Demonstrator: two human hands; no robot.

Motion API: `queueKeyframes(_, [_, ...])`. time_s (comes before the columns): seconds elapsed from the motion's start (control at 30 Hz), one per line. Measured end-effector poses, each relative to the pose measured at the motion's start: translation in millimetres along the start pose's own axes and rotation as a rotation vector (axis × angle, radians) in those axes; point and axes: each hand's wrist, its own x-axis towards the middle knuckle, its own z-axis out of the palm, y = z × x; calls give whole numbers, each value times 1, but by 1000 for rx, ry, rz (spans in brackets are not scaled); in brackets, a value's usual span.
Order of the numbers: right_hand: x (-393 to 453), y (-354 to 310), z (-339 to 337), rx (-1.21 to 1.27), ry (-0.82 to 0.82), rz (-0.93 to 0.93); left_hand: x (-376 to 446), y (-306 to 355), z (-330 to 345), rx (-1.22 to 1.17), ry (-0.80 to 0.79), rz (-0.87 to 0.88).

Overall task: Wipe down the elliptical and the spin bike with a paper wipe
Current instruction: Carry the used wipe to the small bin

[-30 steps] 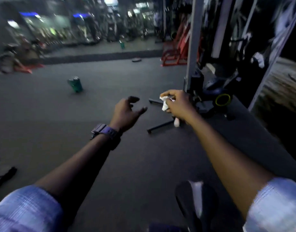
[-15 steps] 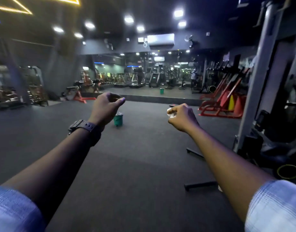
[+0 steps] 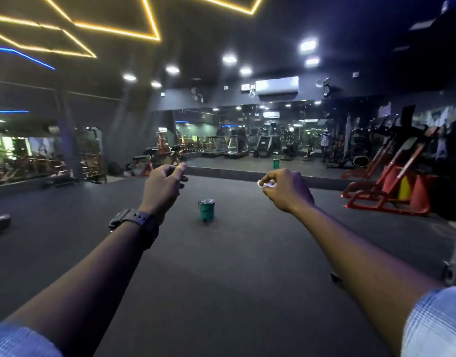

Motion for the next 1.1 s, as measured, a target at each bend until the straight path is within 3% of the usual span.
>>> queueKeyframes(0.37, [251, 86, 133, -31, -31, -70, 226, -82, 104, -1, 66, 31])
queueKeyframes(0.73, [494, 114, 363, 2, -116, -88, 496, -264, 150, -4, 115, 6])
queueKeyframes(1.1, [759, 143, 539, 36, -29, -55, 786, -403, 241, -23, 25, 13])
